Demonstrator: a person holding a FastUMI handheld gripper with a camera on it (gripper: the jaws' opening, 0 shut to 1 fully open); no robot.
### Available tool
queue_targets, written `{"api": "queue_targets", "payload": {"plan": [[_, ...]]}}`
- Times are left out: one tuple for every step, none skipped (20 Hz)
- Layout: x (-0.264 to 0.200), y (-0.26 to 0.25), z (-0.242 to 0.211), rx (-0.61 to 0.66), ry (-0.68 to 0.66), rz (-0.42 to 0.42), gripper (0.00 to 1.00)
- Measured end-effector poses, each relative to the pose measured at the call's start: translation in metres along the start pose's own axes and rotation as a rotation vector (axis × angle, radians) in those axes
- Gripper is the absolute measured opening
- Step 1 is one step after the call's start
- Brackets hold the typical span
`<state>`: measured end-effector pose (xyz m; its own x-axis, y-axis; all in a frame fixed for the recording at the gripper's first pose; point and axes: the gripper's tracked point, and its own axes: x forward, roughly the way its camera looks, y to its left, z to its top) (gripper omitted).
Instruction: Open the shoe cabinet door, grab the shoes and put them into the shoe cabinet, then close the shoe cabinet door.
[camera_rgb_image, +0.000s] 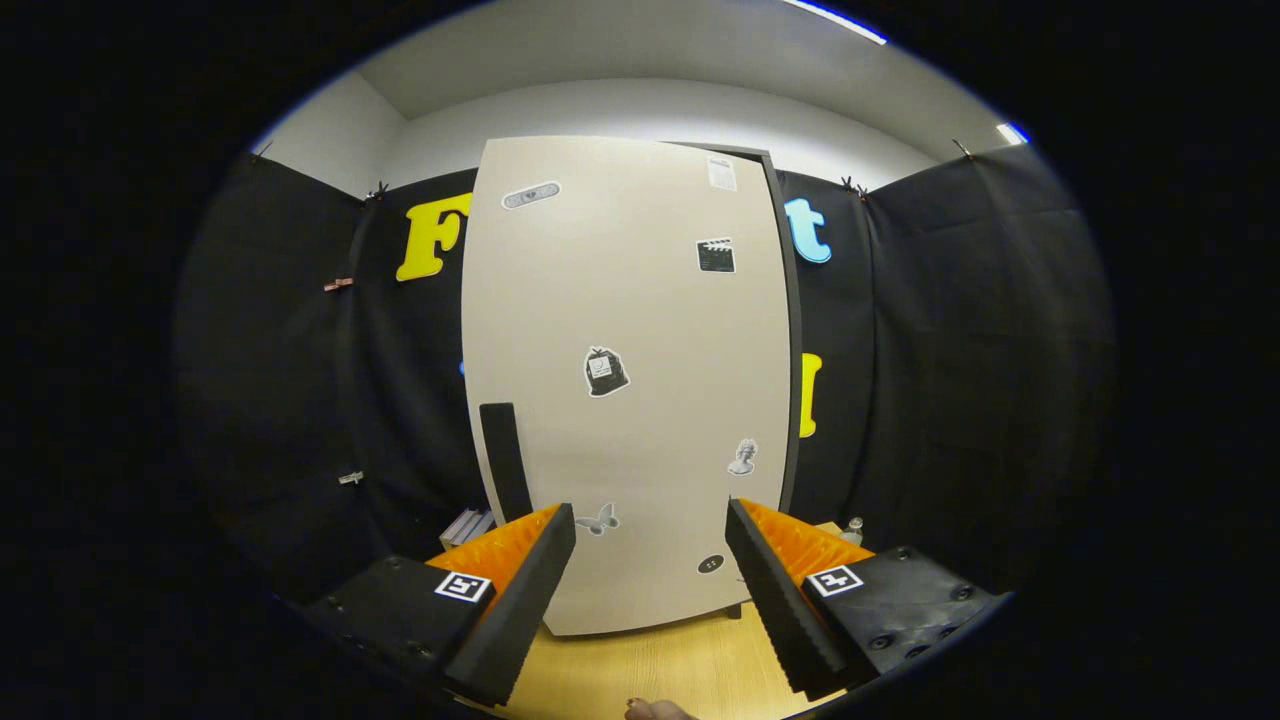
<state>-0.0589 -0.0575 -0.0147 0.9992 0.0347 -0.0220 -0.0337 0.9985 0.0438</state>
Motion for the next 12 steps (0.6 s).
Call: {"api": "queue_targets", "payload": {"plan": [[-0.0004, 0.0005, 0.0016, 0.000, -0.006, 0.000, 0.98], [-0.0002, 0.0016, 0.0022, 0.000, -0.013, 0.002, 0.98], [-0.0002, 0.0025, 0.0044, -0.001, -0.021, 0.001, 0.98], [-0.0006, 0.0030, 0.0057, -0.002, -0.027, 0.002, 0.98], [-0.0010, 0.0041, 0.0067, -0.003, -0.033, 0.004, 0.98], [-0.0010, 0.0041, 0.0078, -0.007, -0.037, 0.001, 0.98], [-0.0008, 0.0042, 0.0084, -0.011, -0.039, 0.001, 0.99], [-0.0010, 0.0049, 0.0085, -0.015, -0.039, 0.002, 0.99], [-0.0011, 0.0046, 0.0088, -0.018, -0.039, -0.001, 0.99], [-0.0017, 0.0044, 0.0091, -0.020, -0.040, -0.003, 0.99], [-0.0015, 0.0044, 0.0095, -0.021, -0.039, -0.005, 0.99], [-0.0063, 0.0085, 0.0037, -0.021, -0.039, -0.008, 0.99]]}}
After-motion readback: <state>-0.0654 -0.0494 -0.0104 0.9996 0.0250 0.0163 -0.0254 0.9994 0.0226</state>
